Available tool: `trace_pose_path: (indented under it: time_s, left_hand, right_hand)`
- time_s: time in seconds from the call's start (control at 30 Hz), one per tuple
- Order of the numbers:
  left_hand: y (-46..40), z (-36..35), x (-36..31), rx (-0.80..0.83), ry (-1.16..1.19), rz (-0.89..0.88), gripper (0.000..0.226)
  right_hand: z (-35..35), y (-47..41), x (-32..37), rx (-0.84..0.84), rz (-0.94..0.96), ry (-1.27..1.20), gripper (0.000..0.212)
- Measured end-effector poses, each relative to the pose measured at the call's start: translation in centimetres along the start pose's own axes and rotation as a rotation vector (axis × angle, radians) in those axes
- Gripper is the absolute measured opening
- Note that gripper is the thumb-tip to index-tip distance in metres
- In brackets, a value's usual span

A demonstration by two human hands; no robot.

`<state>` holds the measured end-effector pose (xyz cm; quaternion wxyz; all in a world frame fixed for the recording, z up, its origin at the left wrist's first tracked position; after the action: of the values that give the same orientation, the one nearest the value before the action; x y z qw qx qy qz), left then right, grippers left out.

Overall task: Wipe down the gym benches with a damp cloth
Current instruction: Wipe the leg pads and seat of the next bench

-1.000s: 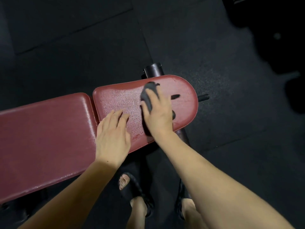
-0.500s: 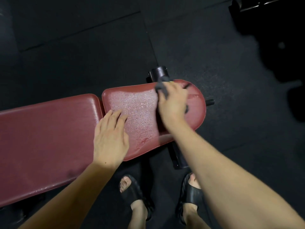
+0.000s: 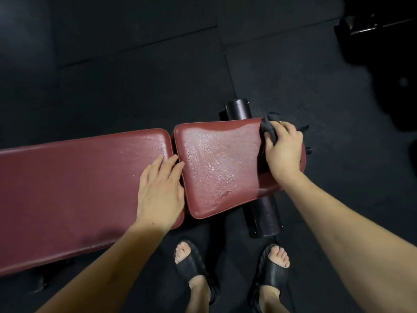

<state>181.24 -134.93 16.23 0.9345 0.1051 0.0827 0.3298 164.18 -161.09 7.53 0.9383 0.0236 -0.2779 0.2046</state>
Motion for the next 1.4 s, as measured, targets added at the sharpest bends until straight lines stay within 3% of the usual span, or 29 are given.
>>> trace_pose_path:
  time_s: [0.07,0.27,0.47,0.57,0.73,0.93,1.13,1.4]
  left_hand:
    - [0.3,-0.1,0.5,0.009,-0.007,-0.008,0.05]
    - [2.1,0.5,2.1,-0.008,0.02,0.038,0.05]
    - [4.4,0.2,2.6,-0.006,0.037,0.026,0.044]
    - [5.6,0.0,2.4,-0.017,0.043,0.054,0.044]
    - [6.4,-0.4,1.8,-0.006,0.043,0.062,0.045]
    - [5.7,-1.1,-1.3,0.01,0.042,0.014,0.046]
    - [4.3,-1.0,-2.5,0.004,0.033,0.039,0.046]
    - [2.7,0.0,-0.3,-0.042,0.029,0.074,0.045]
  right_hand:
    - [-1.6,0.1,3.6,0.009,0.021,-0.033,0.033]
    - [-5.5,5.0,15.8,0.161,0.35,-0.224,0.029]
    - [-2.4,13.3,12.1,0.443,0.882,-0.302,0.034]
    - [-1.5,15.6,9.9,0.471,0.976,-0.259,0.033]
    - [-1.1,15.0,7.8,0.325,0.948,-0.265,0.035]
    - [0.7,11.2,0.6,0.231,0.679,-0.151,0.039]
    - [-0.4,12.0,3.2,0.01,0.218,-0.206,0.032]
    - [-5.1,7.9,16.0,0.125,0.424,-0.274,0.031]
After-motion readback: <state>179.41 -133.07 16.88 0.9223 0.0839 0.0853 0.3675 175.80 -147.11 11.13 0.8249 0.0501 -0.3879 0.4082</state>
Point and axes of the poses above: each hand's wrist, its own y-axis away from the middle knuckle, its own z-axis out of the back of the hand, x = y × z, the point moved 3 cm from there along -y, towards the middle knuckle, and after that the axes turned 2 degrees about z, right-handed, at the moved point
